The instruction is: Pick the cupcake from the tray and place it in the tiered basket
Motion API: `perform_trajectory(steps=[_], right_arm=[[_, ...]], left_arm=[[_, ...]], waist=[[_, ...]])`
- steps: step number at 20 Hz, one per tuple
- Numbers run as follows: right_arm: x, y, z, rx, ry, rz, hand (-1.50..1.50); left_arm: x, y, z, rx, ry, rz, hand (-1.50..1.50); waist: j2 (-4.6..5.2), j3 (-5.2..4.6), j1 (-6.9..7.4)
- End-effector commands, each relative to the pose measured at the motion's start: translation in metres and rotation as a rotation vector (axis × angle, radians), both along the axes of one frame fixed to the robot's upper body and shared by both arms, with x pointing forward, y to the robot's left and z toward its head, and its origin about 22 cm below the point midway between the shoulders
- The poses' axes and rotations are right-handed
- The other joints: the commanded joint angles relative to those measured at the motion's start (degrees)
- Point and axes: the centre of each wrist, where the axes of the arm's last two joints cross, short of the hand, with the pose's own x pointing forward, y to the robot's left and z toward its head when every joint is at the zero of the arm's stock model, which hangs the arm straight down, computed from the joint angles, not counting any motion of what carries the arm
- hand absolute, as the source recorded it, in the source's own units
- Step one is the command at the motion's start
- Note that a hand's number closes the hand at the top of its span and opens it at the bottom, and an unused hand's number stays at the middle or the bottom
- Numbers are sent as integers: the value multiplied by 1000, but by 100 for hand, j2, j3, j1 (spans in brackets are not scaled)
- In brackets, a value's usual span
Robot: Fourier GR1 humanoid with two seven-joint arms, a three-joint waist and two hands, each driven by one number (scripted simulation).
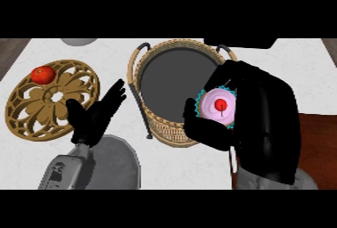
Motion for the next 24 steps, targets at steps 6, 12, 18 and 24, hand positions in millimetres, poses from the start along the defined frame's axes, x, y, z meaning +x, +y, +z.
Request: perform_trajectory(steps=[6, 12, 18, 24], right_arm=[[72, 29, 15, 389, 57, 64, -150], [104, 71, 8, 420, -31, 178, -150], [128, 88, 20, 442, -217, 151, -150], [130, 70, 31, 631, -249, -8, -150]], left_arm=[[8, -5, 7, -2, -13, -2, 0], [-1, 5, -9, -1, 8, 8, 0], [2, -2, 14, -8, 23, 18, 0], [2, 18, 4, 2, 20, 55, 0]], waist=[[-2, 15, 38], [-33, 10, -58], [-66, 14, -131], [-131, 17, -391]])
